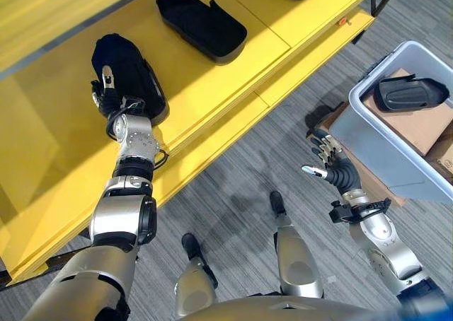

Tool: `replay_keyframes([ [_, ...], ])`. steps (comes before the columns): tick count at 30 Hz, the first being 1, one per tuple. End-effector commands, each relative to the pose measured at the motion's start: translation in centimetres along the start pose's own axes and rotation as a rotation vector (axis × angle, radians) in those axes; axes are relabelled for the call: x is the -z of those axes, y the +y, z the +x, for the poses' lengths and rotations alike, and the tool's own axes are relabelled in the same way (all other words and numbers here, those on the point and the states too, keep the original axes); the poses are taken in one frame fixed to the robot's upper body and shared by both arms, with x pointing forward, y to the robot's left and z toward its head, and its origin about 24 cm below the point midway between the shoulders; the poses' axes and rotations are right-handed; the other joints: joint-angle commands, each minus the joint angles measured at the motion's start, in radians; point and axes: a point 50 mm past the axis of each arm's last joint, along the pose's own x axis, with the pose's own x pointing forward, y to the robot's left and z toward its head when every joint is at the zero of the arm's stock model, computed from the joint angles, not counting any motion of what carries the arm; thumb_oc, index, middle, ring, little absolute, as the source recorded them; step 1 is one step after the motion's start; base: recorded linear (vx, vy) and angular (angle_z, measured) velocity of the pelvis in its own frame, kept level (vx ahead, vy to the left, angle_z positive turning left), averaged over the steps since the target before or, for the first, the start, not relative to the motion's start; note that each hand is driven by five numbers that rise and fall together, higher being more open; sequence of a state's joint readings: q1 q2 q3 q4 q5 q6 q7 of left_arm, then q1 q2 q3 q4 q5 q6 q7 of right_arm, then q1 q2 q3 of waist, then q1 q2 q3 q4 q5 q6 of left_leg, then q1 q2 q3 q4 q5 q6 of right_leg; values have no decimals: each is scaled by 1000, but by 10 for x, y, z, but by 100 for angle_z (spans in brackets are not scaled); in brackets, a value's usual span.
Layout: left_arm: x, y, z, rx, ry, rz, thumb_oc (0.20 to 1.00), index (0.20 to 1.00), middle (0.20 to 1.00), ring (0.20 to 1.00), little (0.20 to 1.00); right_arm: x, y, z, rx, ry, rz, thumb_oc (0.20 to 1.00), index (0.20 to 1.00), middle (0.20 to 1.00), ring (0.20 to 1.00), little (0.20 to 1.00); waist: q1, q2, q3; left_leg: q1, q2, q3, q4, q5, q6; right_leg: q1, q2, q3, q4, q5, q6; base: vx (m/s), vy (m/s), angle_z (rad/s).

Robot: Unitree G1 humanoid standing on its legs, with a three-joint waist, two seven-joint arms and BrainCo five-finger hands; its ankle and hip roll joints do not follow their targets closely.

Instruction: Move parts from the plastic box to the shelf.

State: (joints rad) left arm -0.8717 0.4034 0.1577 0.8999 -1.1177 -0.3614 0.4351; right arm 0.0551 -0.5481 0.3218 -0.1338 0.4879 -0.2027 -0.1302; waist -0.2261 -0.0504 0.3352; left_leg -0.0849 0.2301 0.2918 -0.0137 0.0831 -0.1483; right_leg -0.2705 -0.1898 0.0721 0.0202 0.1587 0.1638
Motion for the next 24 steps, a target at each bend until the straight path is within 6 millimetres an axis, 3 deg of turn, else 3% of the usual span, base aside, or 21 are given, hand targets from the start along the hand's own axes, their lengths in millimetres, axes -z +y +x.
replay_keyframes([
  [1,-36,-9,6,70,-149,-10,1000,1000,1000,1000,1000,-15,-1,0,15,-94,40,1000,1000,1000,1000,1000,12,-4,0,-57,19,-26,121,-15,13,26,4,-23,134,-96,-24,0,0,0],
  [7,-62,-53,-16,349,-272,-40,1000,1000,1000,1000,1000,-12,-8,-5,31,-75,10,1000,1000,1000,1000,1000,29,17,-12,-53,8,-49,118,-9,18,56,-7,-49,127,-97,-23,7,0,6],
  [10,-56,-62,-39,500,-269,-68,1000,1000,1000,1000,1000,-10,-9,-6,39,-68,3,1000,1000,1000,1000,1000,40,21,-16,-54,3,-60,115,-7,23,64,-8,-59,124,-98,-24,7,-2,11],
  [12,-49,-56,-49,547,-254,-68,1000,1000,1000,1000,1000,-9,-11,-6,42,-63,-8,1000,1000,1000,1000,1000,45,22,-16,-53,1,-63,114,-6,26,70,-9,-64,122,-98,-25,2,5,8],
  [17,-31,-5,-77,612,-207,66,1000,1000,1000,1000,1000,-19,-7,2,13,-117,-22,1000,1000,1000,1000,1000,68,20,-13,-37,0,-65,103,-4,35,90,-10,-69,118,-102,-27,4,9,3],
  [20,-20,20,-87,632,-161,180,1000,1000,1000,1000,1000,-37,4,14,-56,-203,20,1000,1000,1000,1000,1000,83,16,-23,-27,-3,-68,93,-1,39,106,-11,-75,111,-101,-28,25,35,14],
  [22,-9,39,-94,618,-119,246,1000,1000,1000,1000,1000,-55,23,28,-145,-294,86,1000,1000,1000,1000,1000,102,9,-32,-4,-8,-74,77,-2,43,137,-17,-89,105,-107,-25,44,43,15],
  [24,-1,46,-96,621,-98,313,1000,1000,1000,1000,1000,-60,30,35,-172,-317,109,1000,1000,1000,1000,1000,112,5,-41,3,-9,-75,69,0,45,147,-18,-95,97,-104,-26,37,33,8],
])
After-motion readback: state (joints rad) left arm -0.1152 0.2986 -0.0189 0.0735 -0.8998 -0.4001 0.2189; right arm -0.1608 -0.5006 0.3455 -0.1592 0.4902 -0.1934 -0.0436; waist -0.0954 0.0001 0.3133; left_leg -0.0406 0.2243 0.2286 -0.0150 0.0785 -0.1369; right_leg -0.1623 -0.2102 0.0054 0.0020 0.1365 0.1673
